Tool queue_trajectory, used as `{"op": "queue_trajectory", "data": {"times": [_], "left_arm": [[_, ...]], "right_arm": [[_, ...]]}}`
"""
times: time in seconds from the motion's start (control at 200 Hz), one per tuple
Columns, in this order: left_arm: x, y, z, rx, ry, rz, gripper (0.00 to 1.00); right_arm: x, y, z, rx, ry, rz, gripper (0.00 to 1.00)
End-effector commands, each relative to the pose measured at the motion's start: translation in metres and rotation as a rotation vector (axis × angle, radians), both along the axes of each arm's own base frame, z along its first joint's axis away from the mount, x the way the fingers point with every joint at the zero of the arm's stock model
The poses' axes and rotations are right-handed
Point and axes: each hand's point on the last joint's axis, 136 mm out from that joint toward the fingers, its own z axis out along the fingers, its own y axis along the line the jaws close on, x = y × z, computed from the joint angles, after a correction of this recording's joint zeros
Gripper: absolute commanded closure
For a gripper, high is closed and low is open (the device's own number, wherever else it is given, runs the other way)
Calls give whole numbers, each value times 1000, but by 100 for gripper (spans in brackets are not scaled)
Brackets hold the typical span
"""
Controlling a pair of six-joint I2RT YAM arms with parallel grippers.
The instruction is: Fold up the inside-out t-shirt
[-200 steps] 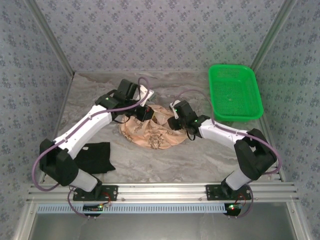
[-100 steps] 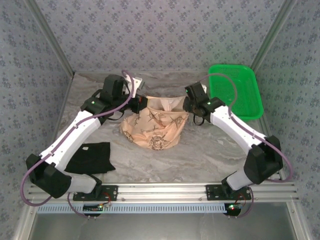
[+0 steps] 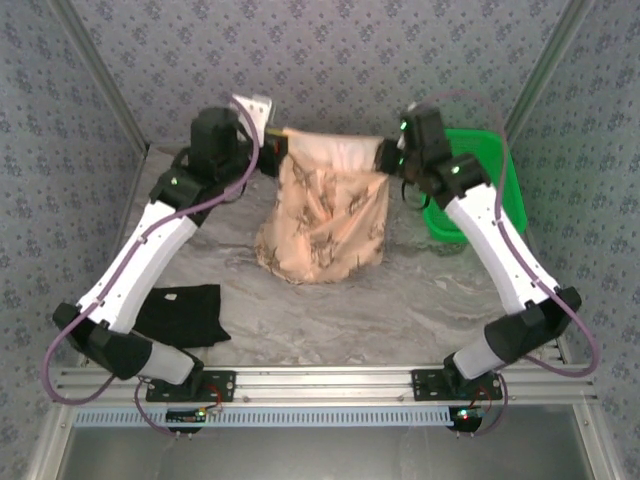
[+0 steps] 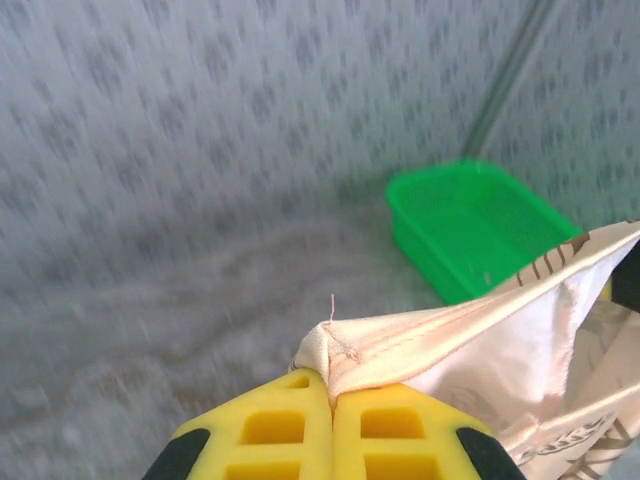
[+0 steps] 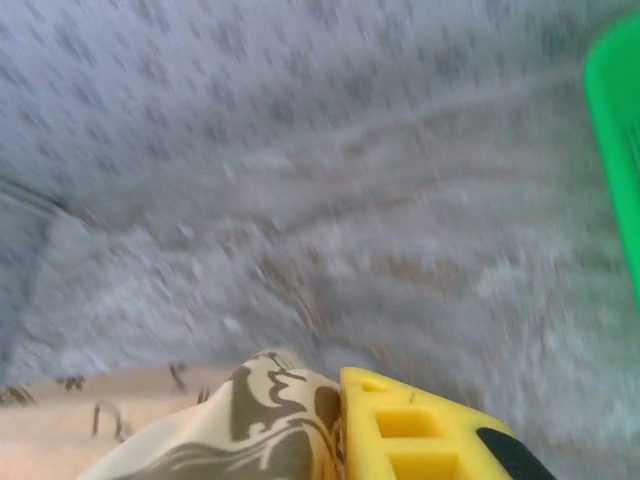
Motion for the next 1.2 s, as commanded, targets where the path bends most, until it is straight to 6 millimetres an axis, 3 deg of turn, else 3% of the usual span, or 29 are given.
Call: {"op": "queue_trajectory", "data": {"times": [0.0, 0.065, 0.07, 0.095, 0.175, 0.235, 0.305, 0.39, 0.53, 0.615, 0.685, 0.775, 0.935, 1.044, 1.129, 1.194], "left_arm": [[44, 31, 69, -15, -182, 146, 100], [48, 32, 98, -44, -197, 144, 100], [50, 30, 93, -36, -183, 139, 100], [45, 26, 103, -37, -187, 111, 100], [18, 10, 127, -42, -212, 33, 100], [-5, -2, 123, -22, -187, -11, 100], [-32, -16, 111, -4, -177, -74, 100], [-61, -22, 102, -54, -184, -115, 100], [-93, -20, 92, -148, -172, -175, 100], [-95, -17, 87, -118, -166, -172, 100], [-87, -16, 83, -75, -187, -142, 100], [-60, -8, 80, -18, -212, -48, 100], [14, 8, 77, -1, -193, 63, 100], [69, 15, 74, 4, -172, 109, 100], [97, 12, 81, 14, -174, 105, 100], [107, 7, 90, -1, -200, 88, 100]], "right_arm": [[39, -17, 55, -12, -160, 26, 78], [42, -17, 86, 11, -206, 50, 74], [41, -16, 88, 13, -207, 52, 74], [37, -17, 97, 17, -218, 55, 73], [17, -15, 117, 7, -249, 69, 73], [-4, -13, 124, -10, -268, 74, 72], [-32, -9, 122, -22, -285, 101, 63], [-61, -15, 100, -14, -258, 70, 58], [-93, -28, 62, 36, -199, 14, 75], [-99, -34, 47, 28, -171, -8, 74], [-95, -35, 42, 21, -165, -20, 75], [-73, -33, 44, 24, -176, -32, 77], [0, -25, 51, -32, -200, -26, 84], [52, -19, 69, -58, -243, -4, 87], [80, -15, 84, -52, -275, 18, 92], [90, -7, 98, -13, -285, 60, 93]]}}
